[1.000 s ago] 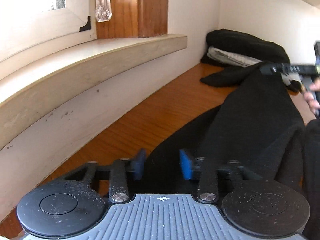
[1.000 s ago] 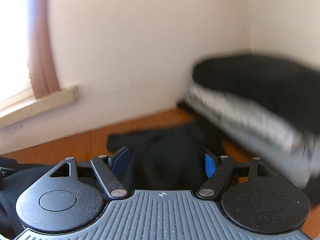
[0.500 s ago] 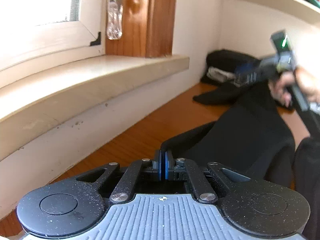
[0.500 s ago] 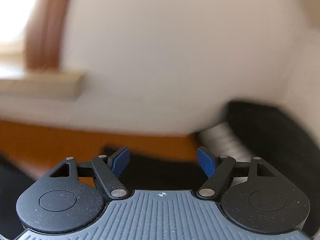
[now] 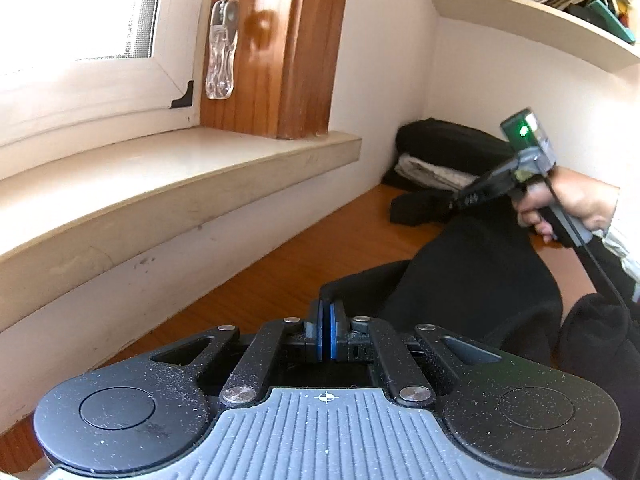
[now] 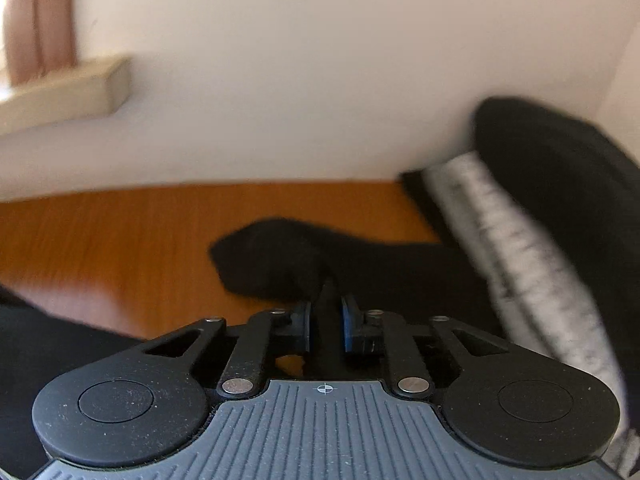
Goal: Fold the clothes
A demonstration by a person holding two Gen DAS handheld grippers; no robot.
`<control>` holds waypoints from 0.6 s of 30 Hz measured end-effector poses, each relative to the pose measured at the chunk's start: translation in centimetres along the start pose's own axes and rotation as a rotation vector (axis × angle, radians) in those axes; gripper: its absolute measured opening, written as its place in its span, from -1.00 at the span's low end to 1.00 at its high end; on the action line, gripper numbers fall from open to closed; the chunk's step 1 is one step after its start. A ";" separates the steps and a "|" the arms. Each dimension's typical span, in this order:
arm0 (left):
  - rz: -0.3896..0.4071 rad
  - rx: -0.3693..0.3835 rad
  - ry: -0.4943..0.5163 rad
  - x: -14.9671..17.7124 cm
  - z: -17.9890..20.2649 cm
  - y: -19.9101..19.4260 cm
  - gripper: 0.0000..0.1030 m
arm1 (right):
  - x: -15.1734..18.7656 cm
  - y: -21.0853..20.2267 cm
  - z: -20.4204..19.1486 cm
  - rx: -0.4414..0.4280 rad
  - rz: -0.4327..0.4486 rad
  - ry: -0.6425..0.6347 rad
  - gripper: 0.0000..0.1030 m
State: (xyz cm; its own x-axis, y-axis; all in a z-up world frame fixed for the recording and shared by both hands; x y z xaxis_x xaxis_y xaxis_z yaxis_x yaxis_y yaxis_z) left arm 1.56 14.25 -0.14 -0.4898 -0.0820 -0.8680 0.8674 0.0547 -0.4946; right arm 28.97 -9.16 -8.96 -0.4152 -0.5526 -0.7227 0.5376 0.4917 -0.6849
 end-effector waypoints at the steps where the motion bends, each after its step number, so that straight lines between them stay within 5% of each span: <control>1: 0.009 -0.004 -0.002 -0.3 -0.1 -0.2 -0.94 | -0.8 -1.1 0.6 0.031 0.059 0.014 -0.77; 6: 0.128 -0.069 -0.057 -3.4 -2.4 -3.5 -0.94 | -5.6 -10.4 5.2 0.153 0.488 0.235 -0.79; 8: 0.174 -0.109 -0.074 -4.6 -3.6 -4.9 -0.94 | -6.3 -12.9 6.9 0.175 0.587 0.332 -0.58; 11: 0.152 -0.135 -0.104 -4.6 -5.0 -4.8 -0.93 | -6.0 -13.3 7.9 0.199 0.565 0.372 -0.08; 18: 0.043 -0.078 -0.063 -2.5 -3.7 -2.4 -0.92 | -2.0 -10.4 7.5 0.193 0.407 0.354 -0.01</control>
State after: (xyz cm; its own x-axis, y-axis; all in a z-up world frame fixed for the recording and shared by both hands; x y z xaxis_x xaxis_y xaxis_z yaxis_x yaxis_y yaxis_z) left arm 0.36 17.96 3.07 -0.4440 -0.1404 -0.8850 0.8765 0.1369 -0.4615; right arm 29.70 -18.21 0.36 -0.3491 -0.0686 -0.9346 0.8161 0.4678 -0.3392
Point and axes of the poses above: each gripper's, at about its wrist camera, not at the fingertips, and y roughly the way its jaws point, z to its right, x to its underside, the point moved 8 cm from there along y, roughly the way its jaws point, and after that the axes turned 8 degrees about -x, right-handed, at the moved point
